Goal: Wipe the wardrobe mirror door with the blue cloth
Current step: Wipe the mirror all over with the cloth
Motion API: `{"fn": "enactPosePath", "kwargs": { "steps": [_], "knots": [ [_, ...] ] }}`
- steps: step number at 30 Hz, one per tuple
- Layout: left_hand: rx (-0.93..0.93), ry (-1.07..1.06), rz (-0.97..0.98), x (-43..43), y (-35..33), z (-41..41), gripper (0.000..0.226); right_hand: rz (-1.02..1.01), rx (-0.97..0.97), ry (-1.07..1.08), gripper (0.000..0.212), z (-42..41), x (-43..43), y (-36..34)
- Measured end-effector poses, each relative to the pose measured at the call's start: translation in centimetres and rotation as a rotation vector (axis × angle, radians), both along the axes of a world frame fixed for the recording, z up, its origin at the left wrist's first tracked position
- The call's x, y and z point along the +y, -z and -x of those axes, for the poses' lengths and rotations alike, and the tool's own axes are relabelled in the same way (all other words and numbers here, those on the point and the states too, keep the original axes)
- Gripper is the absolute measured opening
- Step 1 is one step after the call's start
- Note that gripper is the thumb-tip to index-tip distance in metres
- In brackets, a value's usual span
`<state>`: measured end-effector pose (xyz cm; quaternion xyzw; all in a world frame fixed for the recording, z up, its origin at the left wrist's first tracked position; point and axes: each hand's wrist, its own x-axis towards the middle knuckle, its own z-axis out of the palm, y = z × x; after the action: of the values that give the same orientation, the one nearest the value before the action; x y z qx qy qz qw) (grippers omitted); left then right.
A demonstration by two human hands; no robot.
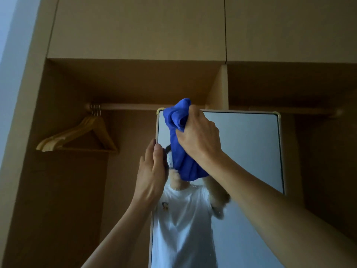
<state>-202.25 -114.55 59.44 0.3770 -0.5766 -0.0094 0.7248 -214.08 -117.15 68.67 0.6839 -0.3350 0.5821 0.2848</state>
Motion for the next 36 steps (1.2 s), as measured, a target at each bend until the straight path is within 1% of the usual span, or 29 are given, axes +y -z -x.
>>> {"fn": "enactPosePath", "kwargs": {
  "steps": [1,2,3,4,5,7,8,10,12,14,16,18,21,23,25,27,30,34,36],
  "knots": [
    [0.0,-0.038,-0.025,0.2,-0.2,0.5,0.032,-0.007,-0.023,-0.003,0.042,1.1,-0.3,0.0],
    [-0.033,-0.067,-0.033,-0.1,-0.2,0.5,0.035,-0.016,-0.051,-0.011,0.041,2.2,-0.5,0.0],
    [-0.02,-0.122,-0.045,-0.2,-0.2,0.5,0.038,-0.029,-0.081,-0.019,0.04,3.2,-0.8,0.1],
    [-0.015,-0.148,-0.028,-0.4,-0.1,0.5,0.033,-0.041,-0.106,-0.019,0.039,4.3,-1.0,0.1],
    [0.001,-0.121,-0.01,-0.9,0.1,0.4,0.029,-0.05,-0.121,-0.009,0.04,5.2,-1.3,0.2],
    [0.018,-0.129,-0.001,-2.3,0.6,-0.2,0.054,-0.054,-0.133,0.019,0.04,7.1,-1.8,0.4],
    [0.023,-0.141,-0.02,-2.4,0.6,-0.1,0.062,-0.056,-0.139,0.029,0.039,8.0,-2.0,0.4],
    [0.03,-0.146,-0.012,-2.6,0.8,-0.2,0.065,-0.064,-0.153,0.046,0.036,9.7,-2.2,0.4],
    [0.022,-0.142,-0.007,-2.5,0.9,-0.2,0.064,-0.074,-0.163,0.067,0.035,11.6,-2.5,0.4],
    [0.003,-0.163,0.01,-2.6,1.0,0.0,0.057,-0.057,-0.16,0.102,0.032,13.6,-2.8,0.4],
    [0.009,-0.181,0.033,-2.7,0.9,0.4,0.052,-0.051,-0.191,0.094,0.023,15.6,-3.4,0.5],
    [0.024,-0.169,0.046,-3.1,0.7,0.4,0.052,-0.049,-0.242,0.086,0.014,17.7,-3.9,0.6],
    [0.008,-0.17,-0.031,-3.5,0.8,0.0,0.053,0.011,-0.263,0.158,0.019,20.4,-4.8,1.1],
    [0.018,-0.203,-0.017,-3.5,1.3,0.0,0.058,0.039,-0.273,0.193,0.025,21.5,-5.3,1.3],
    [0.023,-0.214,-0.02,-3.3,1.6,0.3,0.062,0.063,-0.284,0.217,0.026,21.7,-5.4,1.6],
    [0.04,-0.18,-0.047,-3.1,1.8,0.4,0.068,0.065,-0.297,0.228,0.028,21.3,-5.1,1.6],
    [0.05,-0.133,-0.089,-2.9,1.6,0.0,0.074,-0.006,-0.301,0.224,0.035,20.2,-4.3,1.5],
    [0.049,-0.108,-0.116,-2.6,1.7,0.0,0.07,-0.057,-0.217,0.249,0.034,17.6,-2.4,1.4],
    [0.057,-0.058,-0.135,-2.2,1.7,-0.2,0.07,-0.051,-0.159,0.264,0.032,15.9,-1.7,1.4]
  ]
}}
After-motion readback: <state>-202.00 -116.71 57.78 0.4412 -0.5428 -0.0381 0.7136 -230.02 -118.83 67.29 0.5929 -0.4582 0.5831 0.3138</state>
